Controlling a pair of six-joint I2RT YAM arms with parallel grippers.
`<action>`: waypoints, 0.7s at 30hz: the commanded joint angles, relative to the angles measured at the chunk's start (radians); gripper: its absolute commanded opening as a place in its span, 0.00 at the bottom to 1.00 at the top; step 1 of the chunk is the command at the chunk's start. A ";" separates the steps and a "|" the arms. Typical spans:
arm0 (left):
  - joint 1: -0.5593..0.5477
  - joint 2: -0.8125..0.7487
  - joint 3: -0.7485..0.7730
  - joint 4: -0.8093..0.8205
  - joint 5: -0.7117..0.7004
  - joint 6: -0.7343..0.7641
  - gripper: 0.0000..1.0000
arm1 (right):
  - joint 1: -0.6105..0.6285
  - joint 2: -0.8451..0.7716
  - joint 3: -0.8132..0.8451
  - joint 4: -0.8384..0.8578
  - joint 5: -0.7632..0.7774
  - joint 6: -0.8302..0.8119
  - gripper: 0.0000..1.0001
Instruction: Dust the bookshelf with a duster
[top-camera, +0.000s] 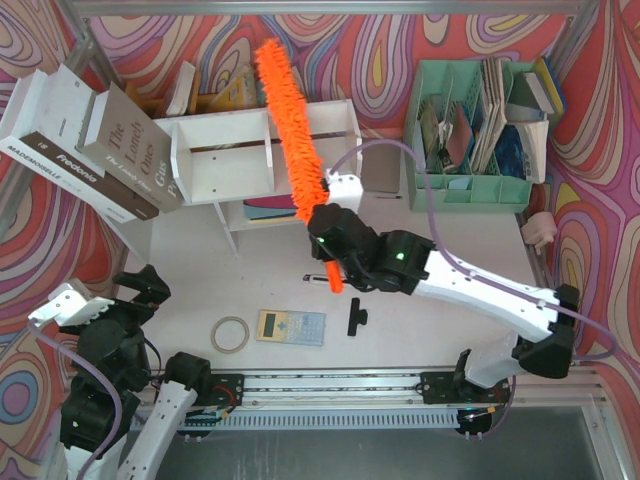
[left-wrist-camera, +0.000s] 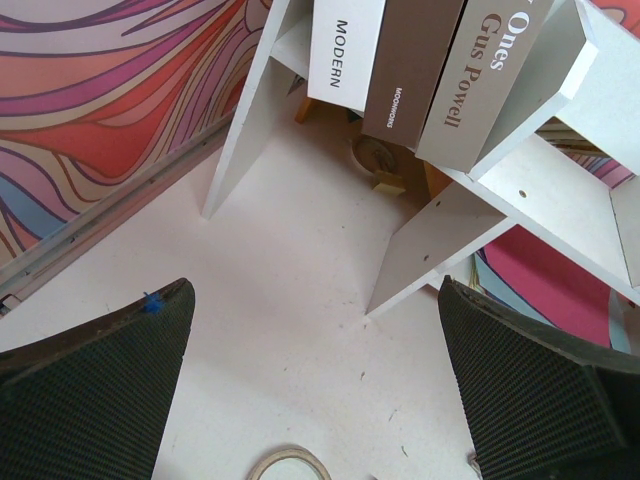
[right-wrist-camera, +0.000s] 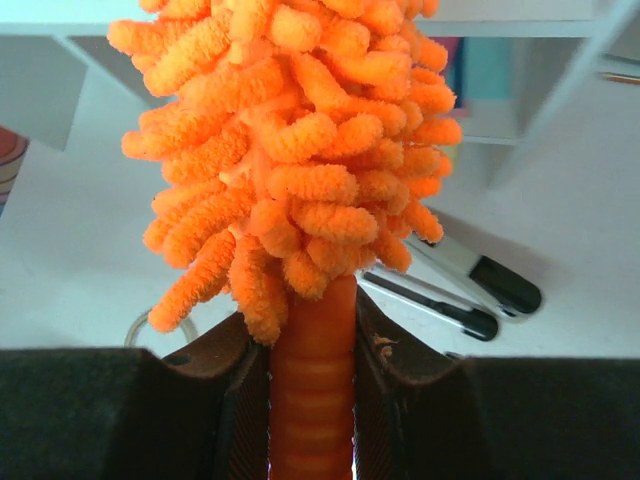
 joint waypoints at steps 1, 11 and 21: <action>0.000 -0.004 -0.011 0.000 0.006 0.002 0.98 | -0.037 -0.114 -0.038 -0.084 0.139 0.047 0.00; 0.002 0.000 -0.011 0.002 0.008 0.003 0.99 | -0.060 -0.192 0.006 -0.155 0.214 -0.041 0.00; 0.004 0.007 -0.012 0.005 0.009 0.005 0.99 | -0.065 -0.193 -0.017 -0.001 0.027 -0.172 0.00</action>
